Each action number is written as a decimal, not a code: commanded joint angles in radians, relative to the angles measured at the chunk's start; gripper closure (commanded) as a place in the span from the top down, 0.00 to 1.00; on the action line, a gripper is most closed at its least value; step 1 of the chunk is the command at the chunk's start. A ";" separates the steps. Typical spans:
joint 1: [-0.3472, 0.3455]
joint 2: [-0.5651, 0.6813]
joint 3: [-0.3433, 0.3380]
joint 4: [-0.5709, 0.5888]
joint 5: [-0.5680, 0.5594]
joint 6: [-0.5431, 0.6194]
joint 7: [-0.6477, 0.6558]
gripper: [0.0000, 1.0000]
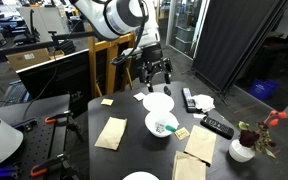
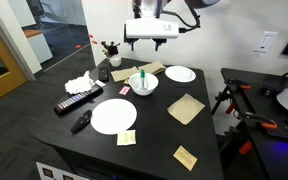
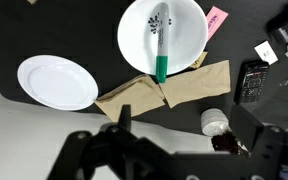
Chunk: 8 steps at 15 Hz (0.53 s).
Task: Move the white bowl to the right, then put the green marker in the bowl
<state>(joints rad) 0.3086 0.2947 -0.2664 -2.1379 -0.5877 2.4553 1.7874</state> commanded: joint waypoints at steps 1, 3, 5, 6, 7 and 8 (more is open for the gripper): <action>-0.077 -0.148 0.094 -0.091 0.022 -0.041 -0.059 1.00; -0.109 -0.189 0.132 -0.114 0.038 -0.046 -0.092 1.00; -0.135 -0.222 0.164 -0.139 0.056 -0.046 -0.117 1.00; -0.141 -0.161 0.170 -0.090 0.024 -0.033 -0.074 1.00; -0.149 -0.170 0.180 -0.096 0.024 -0.032 -0.076 1.00; -0.154 -0.169 0.185 -0.096 0.024 -0.032 -0.076 1.00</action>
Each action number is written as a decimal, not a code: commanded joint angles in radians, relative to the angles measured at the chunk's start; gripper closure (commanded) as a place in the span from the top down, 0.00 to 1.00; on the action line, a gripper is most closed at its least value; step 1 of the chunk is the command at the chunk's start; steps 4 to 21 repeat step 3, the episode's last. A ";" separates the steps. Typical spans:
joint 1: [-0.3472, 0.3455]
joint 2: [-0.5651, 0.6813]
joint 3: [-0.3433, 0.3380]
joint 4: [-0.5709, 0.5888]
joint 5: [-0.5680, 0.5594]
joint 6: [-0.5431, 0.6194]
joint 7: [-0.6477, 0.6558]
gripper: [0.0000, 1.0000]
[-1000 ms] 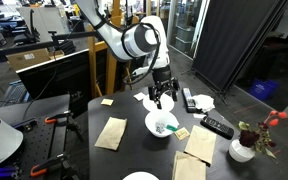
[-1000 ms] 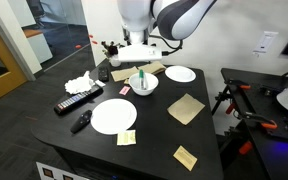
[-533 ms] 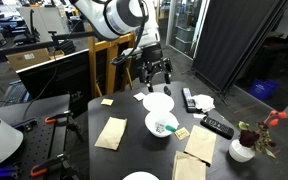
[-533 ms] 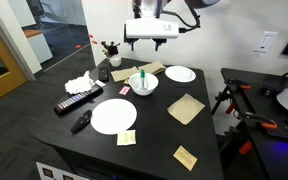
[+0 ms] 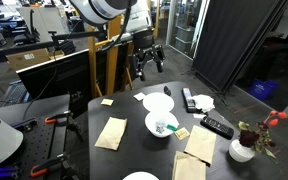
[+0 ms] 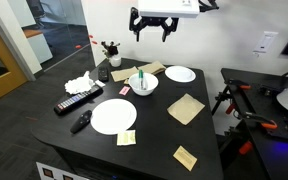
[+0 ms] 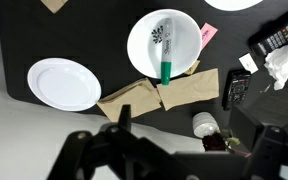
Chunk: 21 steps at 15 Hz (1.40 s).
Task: Move the white bowl to the right, then put the green marker in the bowl
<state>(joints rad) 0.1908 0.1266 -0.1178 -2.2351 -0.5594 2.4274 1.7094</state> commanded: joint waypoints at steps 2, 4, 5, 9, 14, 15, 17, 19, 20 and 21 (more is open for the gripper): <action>-0.038 0.004 0.039 0.002 -0.004 -0.004 0.002 1.00; -0.038 0.007 0.038 0.002 -0.004 -0.004 0.002 1.00; -0.038 0.007 0.038 0.002 -0.004 -0.004 0.002 1.00; -0.038 0.007 0.038 0.002 -0.004 -0.004 0.002 1.00; -0.038 0.007 0.038 0.002 -0.004 -0.004 0.002 1.00; -0.038 0.007 0.038 0.002 -0.004 -0.004 0.002 1.00; -0.038 0.007 0.038 0.002 -0.004 -0.004 0.002 1.00; -0.038 0.007 0.038 0.002 -0.004 -0.004 0.002 1.00; -0.038 0.007 0.038 0.002 -0.004 -0.004 0.002 1.00; -0.038 0.007 0.038 0.002 -0.004 -0.004 0.002 1.00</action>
